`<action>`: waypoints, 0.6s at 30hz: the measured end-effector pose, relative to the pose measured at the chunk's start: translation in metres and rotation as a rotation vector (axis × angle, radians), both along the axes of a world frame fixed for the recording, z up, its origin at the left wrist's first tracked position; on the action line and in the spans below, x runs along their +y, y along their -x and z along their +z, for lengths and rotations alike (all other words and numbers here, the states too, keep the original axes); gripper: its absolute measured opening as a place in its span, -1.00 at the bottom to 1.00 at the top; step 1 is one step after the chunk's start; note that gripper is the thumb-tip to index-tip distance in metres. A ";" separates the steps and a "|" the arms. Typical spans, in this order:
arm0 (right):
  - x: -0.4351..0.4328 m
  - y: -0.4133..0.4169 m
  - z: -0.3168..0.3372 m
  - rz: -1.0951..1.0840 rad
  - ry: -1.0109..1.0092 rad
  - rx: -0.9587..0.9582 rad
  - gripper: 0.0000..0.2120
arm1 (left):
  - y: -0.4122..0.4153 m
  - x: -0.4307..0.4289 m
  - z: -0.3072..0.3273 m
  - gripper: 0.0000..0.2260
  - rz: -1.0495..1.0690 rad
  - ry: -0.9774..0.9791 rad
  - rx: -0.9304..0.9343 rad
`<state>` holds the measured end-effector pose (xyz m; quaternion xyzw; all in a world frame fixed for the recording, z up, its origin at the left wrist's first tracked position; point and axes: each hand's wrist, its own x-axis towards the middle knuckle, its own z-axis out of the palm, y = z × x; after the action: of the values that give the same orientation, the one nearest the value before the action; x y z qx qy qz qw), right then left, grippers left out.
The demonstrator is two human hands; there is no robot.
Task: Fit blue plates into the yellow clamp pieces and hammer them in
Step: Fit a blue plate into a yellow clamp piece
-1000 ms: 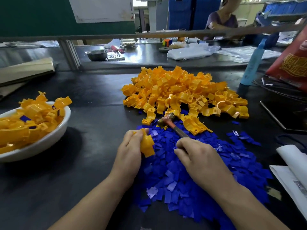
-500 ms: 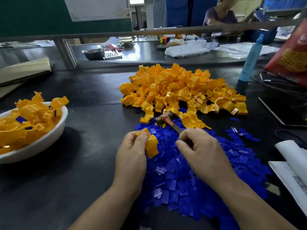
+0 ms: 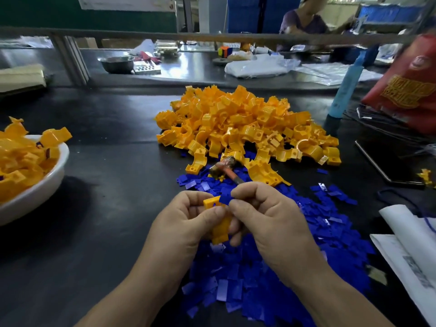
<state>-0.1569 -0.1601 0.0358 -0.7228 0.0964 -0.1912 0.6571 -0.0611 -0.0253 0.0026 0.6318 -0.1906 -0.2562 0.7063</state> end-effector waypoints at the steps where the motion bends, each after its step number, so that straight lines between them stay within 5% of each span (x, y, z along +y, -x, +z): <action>1: 0.001 0.001 0.000 -0.022 0.061 -0.006 -0.84 | 0.000 0.002 0.001 -0.61 0.013 0.007 -0.025; 12: 0.002 0.005 0.000 -0.074 0.324 -0.015 -0.85 | 0.006 0.005 0.005 -0.65 -0.034 0.038 -0.031; 18: 0.000 0.004 0.000 -0.097 0.514 -0.098 -0.87 | 0.002 0.005 0.005 -0.68 -0.120 0.067 0.142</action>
<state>-0.1604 -0.1597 0.0361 -0.8503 0.0472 -0.2754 0.4460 -0.0629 -0.0206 0.0075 0.5755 -0.1858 -0.3355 0.7223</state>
